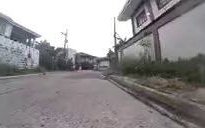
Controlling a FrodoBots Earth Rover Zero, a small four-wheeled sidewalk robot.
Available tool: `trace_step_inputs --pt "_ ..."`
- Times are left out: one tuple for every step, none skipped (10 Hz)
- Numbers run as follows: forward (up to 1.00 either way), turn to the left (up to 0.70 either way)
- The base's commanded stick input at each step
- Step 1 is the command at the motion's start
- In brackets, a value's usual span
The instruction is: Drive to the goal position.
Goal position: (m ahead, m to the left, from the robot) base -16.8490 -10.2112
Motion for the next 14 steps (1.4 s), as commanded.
trace_step_inputs --pt "0.11 0.0" --pt "0.0 0.0" --pt "0.0 0.0" --pt "0.0 0.0" --pt "0.0 0.0" --pt "0.0 0.0" --pt "0.0 0.0" --pt "0.0 0.0" --pt "0.0 0.0" --pt "0.0 0.01" --pt "0.0 0.51" --pt "0.0 0.7" --pt "0.0 0.7" --pt "0.0 0.7"
